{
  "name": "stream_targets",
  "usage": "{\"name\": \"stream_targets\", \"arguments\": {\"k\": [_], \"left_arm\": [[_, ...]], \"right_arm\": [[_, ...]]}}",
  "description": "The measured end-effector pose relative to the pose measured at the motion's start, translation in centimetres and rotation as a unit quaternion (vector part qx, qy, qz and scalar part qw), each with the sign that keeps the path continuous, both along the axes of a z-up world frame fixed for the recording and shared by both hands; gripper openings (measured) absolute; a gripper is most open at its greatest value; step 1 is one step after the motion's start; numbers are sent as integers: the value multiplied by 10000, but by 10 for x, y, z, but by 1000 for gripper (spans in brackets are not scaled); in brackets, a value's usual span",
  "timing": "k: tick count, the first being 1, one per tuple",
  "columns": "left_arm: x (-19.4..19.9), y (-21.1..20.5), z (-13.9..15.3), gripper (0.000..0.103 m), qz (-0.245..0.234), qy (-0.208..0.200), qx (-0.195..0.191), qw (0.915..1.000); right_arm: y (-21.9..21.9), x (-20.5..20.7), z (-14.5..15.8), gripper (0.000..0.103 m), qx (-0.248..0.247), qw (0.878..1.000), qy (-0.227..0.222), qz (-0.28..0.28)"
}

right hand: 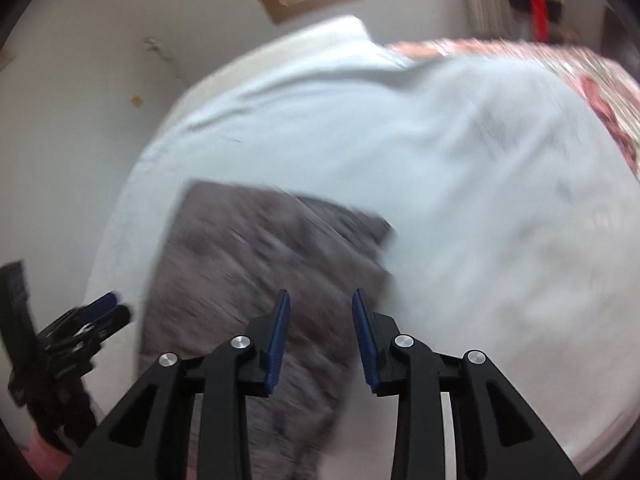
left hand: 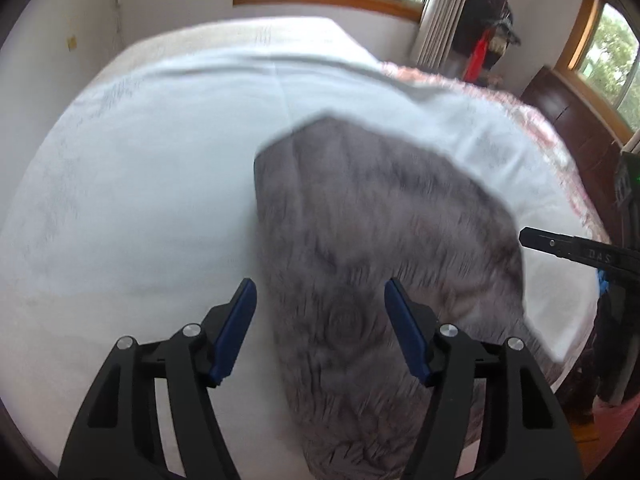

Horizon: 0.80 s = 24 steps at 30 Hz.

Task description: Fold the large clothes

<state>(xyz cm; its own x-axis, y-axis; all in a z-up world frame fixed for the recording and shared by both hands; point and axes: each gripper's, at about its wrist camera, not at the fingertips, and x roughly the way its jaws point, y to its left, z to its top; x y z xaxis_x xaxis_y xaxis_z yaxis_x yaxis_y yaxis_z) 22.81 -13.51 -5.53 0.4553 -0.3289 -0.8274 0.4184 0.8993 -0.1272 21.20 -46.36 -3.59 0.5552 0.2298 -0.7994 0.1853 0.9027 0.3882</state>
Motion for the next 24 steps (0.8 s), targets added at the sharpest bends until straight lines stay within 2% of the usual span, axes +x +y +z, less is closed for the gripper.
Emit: {"name": "stream_targets", "arguments": {"k": [2,6,11,15,19,21,24], "left_arm": [[13,-7,9,65,-10,-53,-101,9999],[39,-34,6,65,-125,-84,-124,9998],[73,-52,-28,66,-116,370,129,9992],[88,-53,-51,68,-72,748,64,9971],[86,-51,-48,68,-21,719,61,9974],[80,-46,-38,65,32,606,96,9981],[50,-30,-13,65,78,131,128,9998]], "right_arm": [[15,20,5,33,-112,9995,-75,291],[30,53,-17,32,-156,9990,104,409],[7,68,-57,29,-198,9981,546,196],[-8,74,-83,30,180,9970,748,55],[-12,67,-69,31,186,9977,647,53],[-7,49,-47,32,217,9987,418,168],[13,22,-21,32,147,9988,127,443]]}}
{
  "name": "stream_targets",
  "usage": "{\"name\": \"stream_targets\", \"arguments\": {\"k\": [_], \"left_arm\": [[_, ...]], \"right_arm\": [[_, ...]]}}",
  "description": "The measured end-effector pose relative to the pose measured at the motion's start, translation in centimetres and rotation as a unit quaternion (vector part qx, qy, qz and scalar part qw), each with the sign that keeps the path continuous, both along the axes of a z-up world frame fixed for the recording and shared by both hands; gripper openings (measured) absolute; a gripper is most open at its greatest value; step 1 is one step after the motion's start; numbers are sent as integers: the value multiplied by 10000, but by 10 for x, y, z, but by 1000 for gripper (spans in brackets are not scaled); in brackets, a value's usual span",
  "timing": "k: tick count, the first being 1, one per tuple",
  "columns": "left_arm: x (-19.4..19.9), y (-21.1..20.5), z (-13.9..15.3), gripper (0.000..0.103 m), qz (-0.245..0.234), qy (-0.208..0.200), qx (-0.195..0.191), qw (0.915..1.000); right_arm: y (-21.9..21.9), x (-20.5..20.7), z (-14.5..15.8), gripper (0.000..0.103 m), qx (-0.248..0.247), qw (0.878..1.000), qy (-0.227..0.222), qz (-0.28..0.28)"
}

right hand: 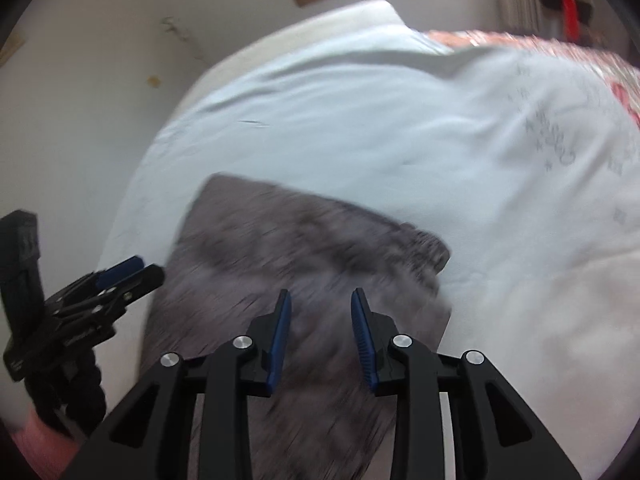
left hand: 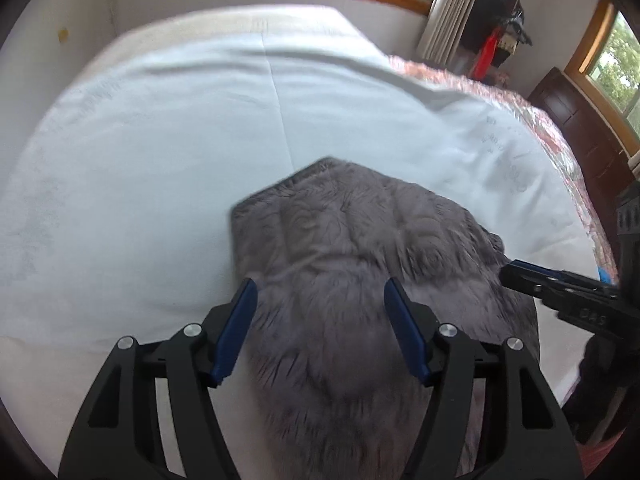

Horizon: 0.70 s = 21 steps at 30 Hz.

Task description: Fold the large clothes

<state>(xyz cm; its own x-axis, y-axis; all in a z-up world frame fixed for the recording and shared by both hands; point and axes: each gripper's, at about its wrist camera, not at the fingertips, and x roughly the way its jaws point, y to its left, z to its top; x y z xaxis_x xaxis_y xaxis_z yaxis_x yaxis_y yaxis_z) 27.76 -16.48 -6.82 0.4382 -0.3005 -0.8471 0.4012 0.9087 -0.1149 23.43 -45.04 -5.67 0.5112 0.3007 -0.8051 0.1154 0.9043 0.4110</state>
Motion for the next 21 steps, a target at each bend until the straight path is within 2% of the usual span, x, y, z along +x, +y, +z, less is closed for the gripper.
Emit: {"name": "stream_targets", "arguments": {"k": [2,6,10,15,19,21], "left_arm": [[-22,11,8,65,12,-68,-66,10000],[-59,27,11,65,98,-32,-101,9999],[-83,34,3,65,163,51,-39,9998],[-94,37,-20,67,92,211,56,9997],[-92,38,-35,69,70,315,56,9995],[-92,39,-41,70,58,288,80,9995]], "right_arm": [[16,-23,14,32,58,9995,-191,239],[35,-52,20,32,129,9985,-244,475],[50,-77,15,32,-228,9980,-113,579],[54,-77,-19,28,-410,9975,242,519],[60,-76,-37,28,-563,9967,279,517],[58,-74,-42,28,-489,9972,311,473]]}}
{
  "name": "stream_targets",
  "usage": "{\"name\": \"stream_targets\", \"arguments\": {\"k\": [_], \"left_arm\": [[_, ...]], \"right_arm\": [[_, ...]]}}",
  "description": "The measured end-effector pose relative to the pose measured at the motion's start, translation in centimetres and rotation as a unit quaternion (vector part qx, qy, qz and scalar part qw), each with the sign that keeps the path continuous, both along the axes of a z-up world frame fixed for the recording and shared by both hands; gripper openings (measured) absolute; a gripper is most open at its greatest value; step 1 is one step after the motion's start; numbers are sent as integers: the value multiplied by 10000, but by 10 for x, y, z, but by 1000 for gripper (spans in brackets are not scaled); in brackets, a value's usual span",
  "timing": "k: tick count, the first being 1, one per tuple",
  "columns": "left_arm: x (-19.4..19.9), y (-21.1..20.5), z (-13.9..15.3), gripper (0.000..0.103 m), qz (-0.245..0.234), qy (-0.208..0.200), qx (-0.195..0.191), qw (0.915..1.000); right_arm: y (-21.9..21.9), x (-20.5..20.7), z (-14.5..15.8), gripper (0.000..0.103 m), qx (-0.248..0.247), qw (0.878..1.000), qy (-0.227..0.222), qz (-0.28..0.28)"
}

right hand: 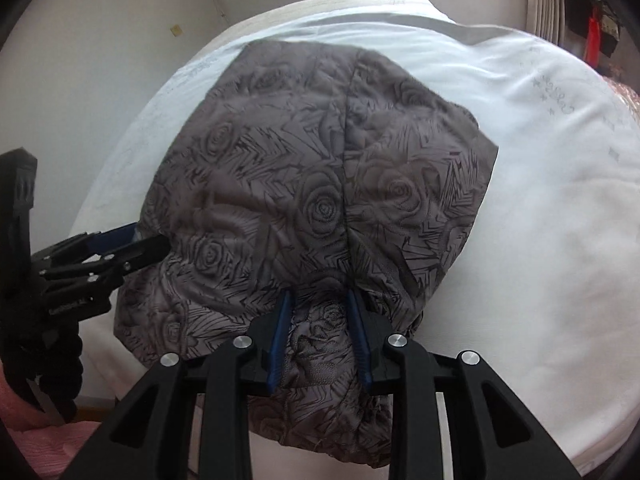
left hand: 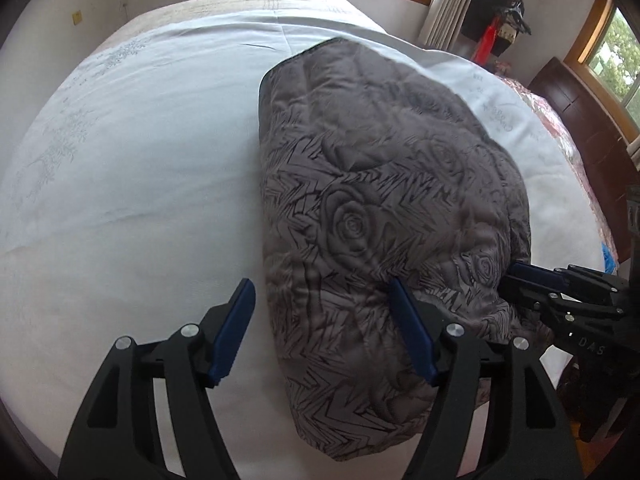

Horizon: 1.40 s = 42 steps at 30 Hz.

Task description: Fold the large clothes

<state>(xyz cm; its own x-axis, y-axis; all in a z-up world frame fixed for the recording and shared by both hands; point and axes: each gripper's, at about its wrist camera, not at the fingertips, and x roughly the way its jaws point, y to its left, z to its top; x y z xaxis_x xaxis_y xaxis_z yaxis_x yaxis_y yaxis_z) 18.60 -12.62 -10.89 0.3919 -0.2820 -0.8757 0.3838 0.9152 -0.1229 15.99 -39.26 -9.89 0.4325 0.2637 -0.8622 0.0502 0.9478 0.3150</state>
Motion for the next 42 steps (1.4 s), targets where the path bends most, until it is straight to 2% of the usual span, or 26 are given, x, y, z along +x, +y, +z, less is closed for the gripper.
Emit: {"name": "stream_targets", "arguments": {"k": [4,11,14,16,19,27,29,33,36,39,42], "left_arm": [[3,3,0,70,-19,33,-27,10000],[-3,3,22,67,-128,-76,-32,9999],[-10,1,34,67,-162,-200,-31,9997],[-13,1,41,67,-197,-254,-74,9995],[-13,3,51,69,-215,-324,-104,9992],[2,14,49,75,-183,-249,-140,9994],[7,16,46,82,-173,-169,-184,9995],[22,25,31,86,-177,204,-534,9982],[39,37,10,87,-140,717,-949,9928],[53,48,-12,90,-166,1280,-1597,9787],[61,52,-28,92,-224,1562,-2045,9661]], "right_arm": [[-4,1,5,28,64,10000,28,-59],[-18,3,22,30,278,9995,-56,-127],[-24,-3,34,42,323,9992,-180,-132],[-30,-8,44,59,362,9987,-289,-196],[-47,-11,54,78,484,9974,-414,-347],[-90,-6,30,87,1165,9915,-59,-582],[-96,-6,20,89,1441,9882,27,-523],[-101,0,-3,92,1814,9823,188,-418],[-100,4,-16,93,1972,9794,329,-287],[-98,9,-26,94,2103,9768,380,-134],[-99,14,-36,95,2356,9709,410,-103]]}}
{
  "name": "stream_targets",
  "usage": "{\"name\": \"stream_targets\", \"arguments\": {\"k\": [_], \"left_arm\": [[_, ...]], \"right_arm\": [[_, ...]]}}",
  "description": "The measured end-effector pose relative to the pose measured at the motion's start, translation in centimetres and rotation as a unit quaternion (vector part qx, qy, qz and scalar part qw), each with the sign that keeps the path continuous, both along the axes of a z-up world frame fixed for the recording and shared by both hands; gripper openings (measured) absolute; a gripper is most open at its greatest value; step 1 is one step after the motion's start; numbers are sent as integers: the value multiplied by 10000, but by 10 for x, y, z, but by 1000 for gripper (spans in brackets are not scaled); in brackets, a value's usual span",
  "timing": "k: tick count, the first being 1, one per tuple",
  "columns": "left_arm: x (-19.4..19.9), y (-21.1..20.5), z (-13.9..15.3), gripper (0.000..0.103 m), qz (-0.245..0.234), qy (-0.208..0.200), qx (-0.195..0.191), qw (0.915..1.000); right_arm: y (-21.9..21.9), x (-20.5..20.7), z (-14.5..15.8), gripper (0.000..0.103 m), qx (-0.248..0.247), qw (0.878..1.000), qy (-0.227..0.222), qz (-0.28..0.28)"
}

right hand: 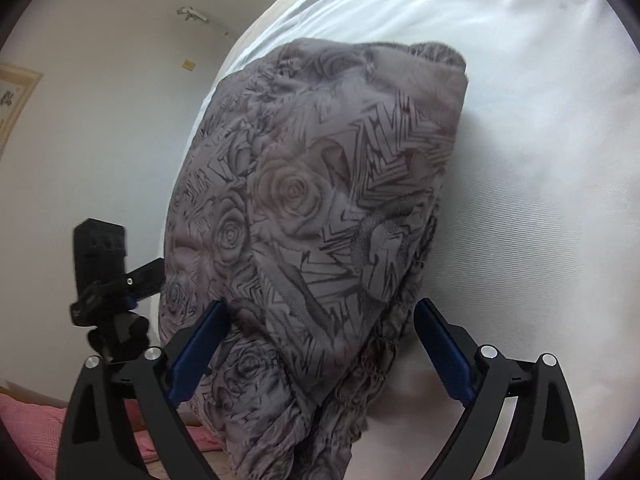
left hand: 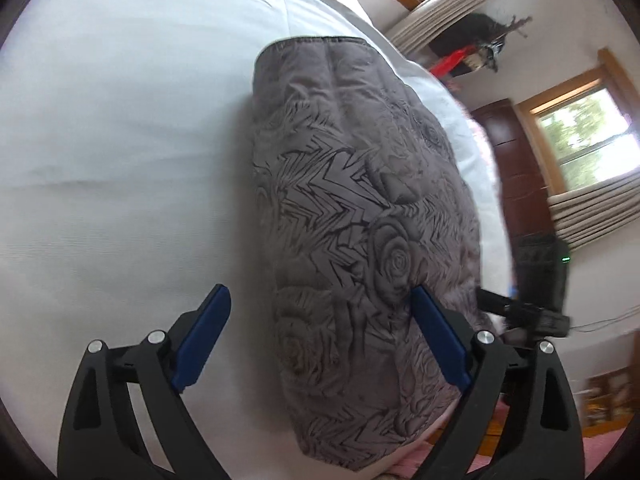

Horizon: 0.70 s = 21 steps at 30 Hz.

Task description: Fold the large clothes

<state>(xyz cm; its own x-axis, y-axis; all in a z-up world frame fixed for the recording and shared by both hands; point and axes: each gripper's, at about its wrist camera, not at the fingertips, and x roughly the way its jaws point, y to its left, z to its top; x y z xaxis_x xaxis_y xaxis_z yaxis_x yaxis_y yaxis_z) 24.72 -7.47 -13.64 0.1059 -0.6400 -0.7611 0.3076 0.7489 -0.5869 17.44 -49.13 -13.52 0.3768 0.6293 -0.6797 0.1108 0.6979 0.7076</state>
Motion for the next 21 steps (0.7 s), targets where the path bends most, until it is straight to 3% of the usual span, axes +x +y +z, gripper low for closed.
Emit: {"name": "stream_targets", "arguments": {"k": [5,7,8,10,15,21], "left_arm": [[3,-11,-18,94,-268,245,-478,9982],[3,-19,-30,95,-359,498,-669,9959],[2,-21,-33,94,-371,528,-752,9951],[-2,-25,-34,91,-398,446,-784,9951],[-13,-22,-25,73,-413,270,-881,9949],[-25,-8,2,71,-123,-138,-1058,9942]], "right_arm": [[-2,6,-17,94,598,9982,64,82],[-2,9,-22,83,808,9966,50,125],[-2,11,-23,82,907,9958,70,126],[-2,13,-24,75,877,9960,46,169],[2,15,-2,58,673,9965,-306,377],[13,31,35,55,539,9930,-795,693]]}}
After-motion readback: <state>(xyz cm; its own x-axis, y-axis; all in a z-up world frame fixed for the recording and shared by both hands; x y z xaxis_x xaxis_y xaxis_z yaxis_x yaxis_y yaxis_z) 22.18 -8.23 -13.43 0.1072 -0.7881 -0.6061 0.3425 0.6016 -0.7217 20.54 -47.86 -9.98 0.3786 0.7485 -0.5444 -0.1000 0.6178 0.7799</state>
